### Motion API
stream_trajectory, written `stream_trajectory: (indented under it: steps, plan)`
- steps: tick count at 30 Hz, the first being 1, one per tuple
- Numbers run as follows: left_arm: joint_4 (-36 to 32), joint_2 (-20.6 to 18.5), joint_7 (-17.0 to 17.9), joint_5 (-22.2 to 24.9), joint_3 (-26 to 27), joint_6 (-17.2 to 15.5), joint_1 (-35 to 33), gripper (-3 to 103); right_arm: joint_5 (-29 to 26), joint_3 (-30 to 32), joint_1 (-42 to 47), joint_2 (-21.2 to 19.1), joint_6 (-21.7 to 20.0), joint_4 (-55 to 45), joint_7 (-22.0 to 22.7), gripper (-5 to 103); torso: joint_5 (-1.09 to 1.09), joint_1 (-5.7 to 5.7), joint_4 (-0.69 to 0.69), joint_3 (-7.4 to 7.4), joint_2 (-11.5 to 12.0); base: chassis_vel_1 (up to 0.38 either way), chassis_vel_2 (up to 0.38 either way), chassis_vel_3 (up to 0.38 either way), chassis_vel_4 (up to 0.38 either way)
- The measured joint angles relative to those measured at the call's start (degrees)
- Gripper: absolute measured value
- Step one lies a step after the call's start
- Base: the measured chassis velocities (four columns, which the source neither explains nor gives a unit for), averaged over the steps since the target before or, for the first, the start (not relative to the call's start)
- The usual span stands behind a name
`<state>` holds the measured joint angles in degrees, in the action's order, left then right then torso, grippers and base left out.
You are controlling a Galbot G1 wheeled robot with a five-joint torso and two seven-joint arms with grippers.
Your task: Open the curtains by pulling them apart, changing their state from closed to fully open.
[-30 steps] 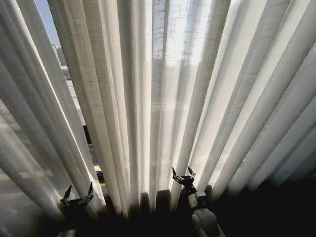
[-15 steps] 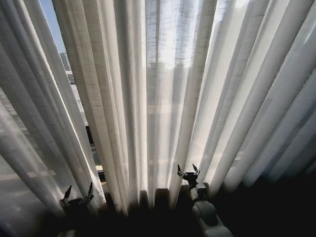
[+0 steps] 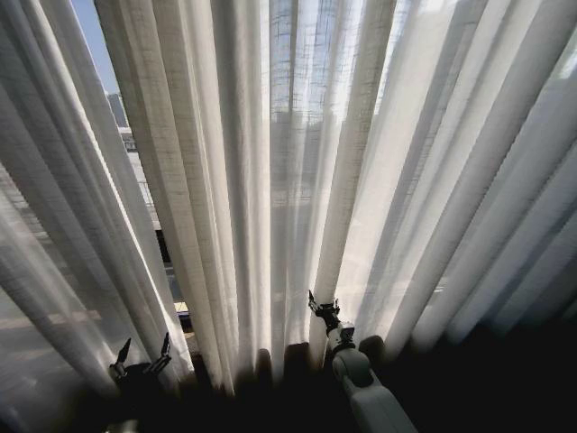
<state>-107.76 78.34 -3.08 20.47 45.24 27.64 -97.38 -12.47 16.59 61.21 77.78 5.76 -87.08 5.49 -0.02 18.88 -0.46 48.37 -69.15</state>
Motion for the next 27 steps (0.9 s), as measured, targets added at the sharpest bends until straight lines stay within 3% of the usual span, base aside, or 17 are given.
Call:
stream_trajectory:
  steps: [3,5,8,11,15,27]
  plan:
    - [0.0,0.0,0.0,0.0,0.0,0.0,0.0,100,0.03,0.19,0.38,-0.39,0.26,0.0,-0.26,46,0.0,0.0,0.0,0.0,0.0,0.0,0.0,0.0,0.0]
    - [0.0,0.0,0.0,0.0,0.0,0.0,0.0,100,0.03,0.27,0.47,-0.49,0.31,-0.02,-0.3,46,0.0,0.0,0.0,0.0,0.0,0.0,0.0,0.0,0.0]
    - [0.0,0.0,0.0,0.0,0.0,0.0,0.0,100,0.03,0.46,0.73,-0.87,0.42,-0.18,-0.39,30,0.01,0.0,0.0,0.0,-0.01,0.0,0.0,0.0,0.0]
    - [0.0,0.0,0.0,0.0,0.0,0.0,0.0,100,-0.11,0.52,0.89,-1.08,0.44,-0.41,-0.64,25,0.0,0.0,0.0,0.0,-0.01,0.0,0.0,0.0,0.0]
    - [0.0,0.0,0.0,0.0,0.0,0.0,0.0,100,-1.76,0.52,1.33,-1.29,0.92,-0.69,-2.23,3,0.0,0.0,0.0,0.0,-0.01,0.0,0.0,0.0,0.0]
    - [0.0,0.0,0.0,0.0,0.0,0.0,0.0,100,-5.46,1.69,2.14,-1.32,2.0,-0.84,-9.97,0,0.0,0.0,0.0,0.0,-0.01,0.0,0.0,0.0,0.0]
